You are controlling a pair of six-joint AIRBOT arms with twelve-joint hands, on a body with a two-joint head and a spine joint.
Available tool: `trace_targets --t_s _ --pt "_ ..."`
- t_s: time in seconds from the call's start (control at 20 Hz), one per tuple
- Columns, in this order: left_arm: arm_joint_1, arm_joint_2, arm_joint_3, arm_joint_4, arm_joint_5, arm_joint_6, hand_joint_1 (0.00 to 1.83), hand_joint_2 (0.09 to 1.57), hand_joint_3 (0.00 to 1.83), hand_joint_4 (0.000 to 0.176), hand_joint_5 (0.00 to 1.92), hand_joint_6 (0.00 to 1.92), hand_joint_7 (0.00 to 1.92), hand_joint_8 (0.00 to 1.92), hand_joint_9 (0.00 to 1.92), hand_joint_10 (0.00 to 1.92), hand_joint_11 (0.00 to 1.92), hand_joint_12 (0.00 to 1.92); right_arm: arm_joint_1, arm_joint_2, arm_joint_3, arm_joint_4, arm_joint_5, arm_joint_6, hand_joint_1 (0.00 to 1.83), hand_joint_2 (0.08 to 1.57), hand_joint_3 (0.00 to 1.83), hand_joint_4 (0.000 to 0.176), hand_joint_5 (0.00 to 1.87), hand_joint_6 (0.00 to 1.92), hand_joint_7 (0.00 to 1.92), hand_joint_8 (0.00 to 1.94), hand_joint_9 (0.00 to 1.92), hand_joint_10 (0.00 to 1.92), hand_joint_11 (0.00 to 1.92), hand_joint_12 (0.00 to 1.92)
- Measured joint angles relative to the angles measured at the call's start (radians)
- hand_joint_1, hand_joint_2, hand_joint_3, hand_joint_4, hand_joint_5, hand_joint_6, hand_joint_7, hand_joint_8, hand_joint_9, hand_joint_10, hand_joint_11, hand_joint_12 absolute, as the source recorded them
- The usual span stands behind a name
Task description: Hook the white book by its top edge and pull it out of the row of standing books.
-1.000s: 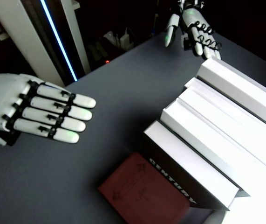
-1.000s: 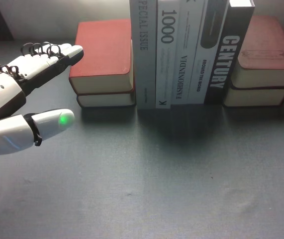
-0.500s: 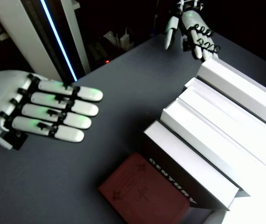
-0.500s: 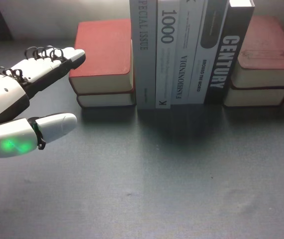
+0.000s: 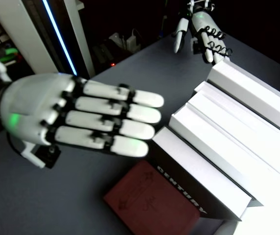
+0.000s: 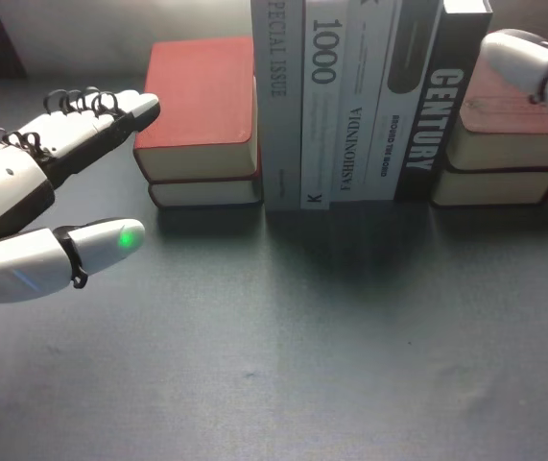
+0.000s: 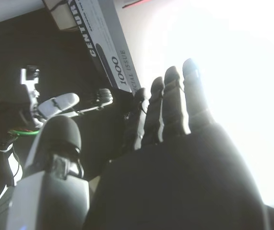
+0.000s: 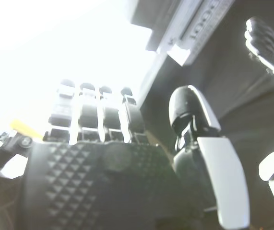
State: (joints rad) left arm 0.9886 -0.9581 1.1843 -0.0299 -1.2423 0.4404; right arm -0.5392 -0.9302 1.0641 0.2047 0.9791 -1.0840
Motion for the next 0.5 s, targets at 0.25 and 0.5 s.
trace_targets --t_s 0.25,0.5 --pt "0.0 -0.007 0.005 0.002 0.007 -0.008 0.3 1.34 0.0 0.0 0.03 0.01 0.0 0.0 0.0 0.0 0.0 0.0 0.081 -0.076 0.078 0.007 -0.146 -0.011 0.22 1.42 0.0 0.01 0.22 0.04 0.0 0.0 0.0 0.0 0.0 0.0" --pt "0.0 -0.011 0.006 0.0 0.013 -0.011 0.3 1.33 0.0 0.0 0.01 0.0 0.0 0.0 0.0 0.0 0.0 0.0 0.1 -0.089 0.084 0.002 -0.177 -0.032 0.14 1.41 0.0 0.0 0.36 0.07 0.0 0.0 0.0 0.0 0.0 0.0"
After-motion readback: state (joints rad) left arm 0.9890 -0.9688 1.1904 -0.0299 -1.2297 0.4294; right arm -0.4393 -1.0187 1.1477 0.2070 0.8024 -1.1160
